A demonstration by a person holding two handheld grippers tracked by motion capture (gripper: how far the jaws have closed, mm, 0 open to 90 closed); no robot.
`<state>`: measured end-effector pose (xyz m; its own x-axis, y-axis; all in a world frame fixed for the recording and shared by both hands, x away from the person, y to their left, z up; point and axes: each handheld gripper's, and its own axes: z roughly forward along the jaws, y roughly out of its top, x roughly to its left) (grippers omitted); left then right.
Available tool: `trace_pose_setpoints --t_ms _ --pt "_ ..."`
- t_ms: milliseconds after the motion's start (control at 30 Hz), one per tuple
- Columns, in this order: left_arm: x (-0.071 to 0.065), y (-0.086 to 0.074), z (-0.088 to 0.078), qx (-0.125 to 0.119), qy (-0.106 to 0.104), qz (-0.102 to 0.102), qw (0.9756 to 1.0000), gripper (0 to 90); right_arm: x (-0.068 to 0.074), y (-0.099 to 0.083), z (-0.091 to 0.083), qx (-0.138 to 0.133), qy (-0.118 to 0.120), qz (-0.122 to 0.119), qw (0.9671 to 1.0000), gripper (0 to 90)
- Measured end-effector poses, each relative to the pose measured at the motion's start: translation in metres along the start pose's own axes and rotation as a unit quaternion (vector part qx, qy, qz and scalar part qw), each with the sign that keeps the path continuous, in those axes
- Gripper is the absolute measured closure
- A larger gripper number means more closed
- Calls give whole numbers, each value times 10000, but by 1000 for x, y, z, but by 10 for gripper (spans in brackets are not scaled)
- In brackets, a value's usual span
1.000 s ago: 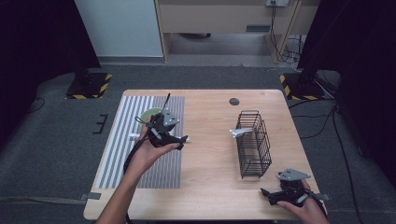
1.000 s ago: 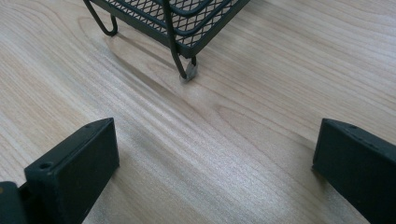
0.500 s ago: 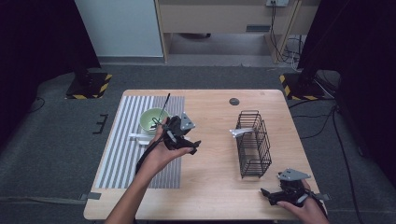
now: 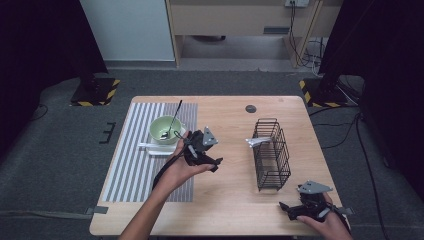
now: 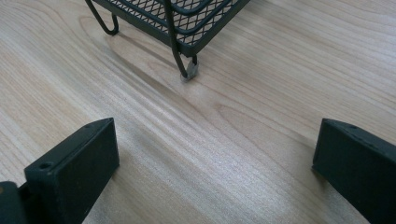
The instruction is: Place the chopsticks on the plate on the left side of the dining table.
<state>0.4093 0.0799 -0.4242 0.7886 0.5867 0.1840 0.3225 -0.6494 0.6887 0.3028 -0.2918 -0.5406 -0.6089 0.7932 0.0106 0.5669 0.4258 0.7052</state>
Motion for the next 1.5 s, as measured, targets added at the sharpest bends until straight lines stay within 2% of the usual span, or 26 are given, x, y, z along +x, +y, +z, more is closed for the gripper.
trace_pose_setpoints --t_ms 333,700,1100,1367,1500 --pt "-12 -3 18 82 -171 -5 9998 44 0 0 0 1 3 -6 10000 3" --pt "-35 -12 46 375 -405 209 9983 44 0 0 0 3 1 0 10000 3" --pt "-52 -22 63 605 -566 329 9960 42 0 0 0 10 3 19 10000 3" --pt "-60 -32 70 706 -665 331 9947 43 0 0 0 3 1 2 10000 3" --pt "-62 -37 77 678 -744 205 9947 44 0 0 0 3 2 1 10000 3"
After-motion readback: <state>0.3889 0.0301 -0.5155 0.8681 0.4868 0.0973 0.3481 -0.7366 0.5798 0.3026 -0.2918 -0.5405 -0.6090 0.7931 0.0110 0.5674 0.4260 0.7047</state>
